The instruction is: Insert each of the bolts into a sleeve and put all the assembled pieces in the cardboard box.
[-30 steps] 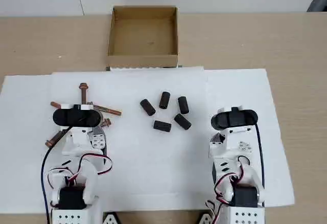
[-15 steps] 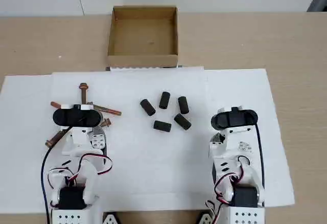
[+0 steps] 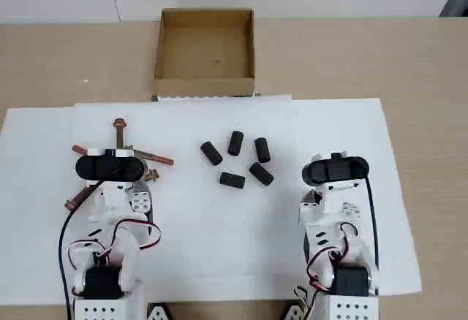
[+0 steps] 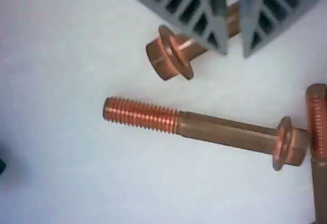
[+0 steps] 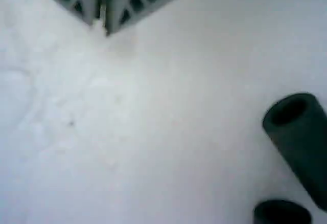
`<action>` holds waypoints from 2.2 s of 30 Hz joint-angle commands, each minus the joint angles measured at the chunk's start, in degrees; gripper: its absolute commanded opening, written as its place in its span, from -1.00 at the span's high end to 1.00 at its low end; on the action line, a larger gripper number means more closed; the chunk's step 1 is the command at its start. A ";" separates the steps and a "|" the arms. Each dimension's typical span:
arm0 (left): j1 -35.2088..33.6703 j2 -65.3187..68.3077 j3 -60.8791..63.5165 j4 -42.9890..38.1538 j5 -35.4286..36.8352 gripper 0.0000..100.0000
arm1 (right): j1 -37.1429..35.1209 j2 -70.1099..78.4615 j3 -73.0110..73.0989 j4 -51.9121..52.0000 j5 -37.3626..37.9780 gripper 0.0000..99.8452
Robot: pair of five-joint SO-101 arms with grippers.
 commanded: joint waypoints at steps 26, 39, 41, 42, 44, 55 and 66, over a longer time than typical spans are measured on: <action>-0.35 -0.53 -10.86 9.49 0.26 0.98 | 1.80 -0.04 -13.36 5.41 -0.62 0.99; -5.27 0.88 -24.40 16.35 -2.99 0.98 | 1.63 4.88 -29.01 9.89 -1.32 0.99; -6.33 4.40 -27.38 18.90 -3.16 0.98 | 1.54 10.77 -33.32 10.68 -2.90 0.99; -6.59 6.95 -29.32 20.31 -2.99 0.98 | 1.45 14.55 -35.87 11.21 -3.43 0.99; -6.68 13.19 -34.24 22.51 -2.99 0.98 | 0.57 22.90 -41.05 12.09 -3.60 0.99; -6.95 52.75 -65.63 34.55 -3.34 0.98 | -5.76 64.57 -75.69 26.77 -4.66 0.99; -6.95 76.04 -74.24 37.89 -10.46 0.98 | -10.51 90.86 -97.58 34.24 0.26 0.99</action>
